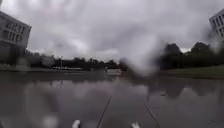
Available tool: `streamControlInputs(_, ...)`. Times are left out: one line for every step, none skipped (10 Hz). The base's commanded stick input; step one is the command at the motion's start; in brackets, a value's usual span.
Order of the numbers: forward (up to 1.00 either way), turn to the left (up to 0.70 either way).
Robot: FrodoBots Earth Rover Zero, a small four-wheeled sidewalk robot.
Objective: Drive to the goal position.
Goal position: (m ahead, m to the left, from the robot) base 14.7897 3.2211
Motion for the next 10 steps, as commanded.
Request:
streamControlInputs(0.70,0.00)
streamControlInputs(0.70,0.00)
streamControlInputs(0.70,0.00)
streamControlInputs(0.70,0.00)
streamControlInputs(0.70,0.00)
streamControlInputs(0.70,0.00)
streamControlInputs(0.70,0.00)
streamControlInputs(0.70,0.00)
streamControlInputs(0.70,0.00)
streamControlInputs(0.70,0.00)
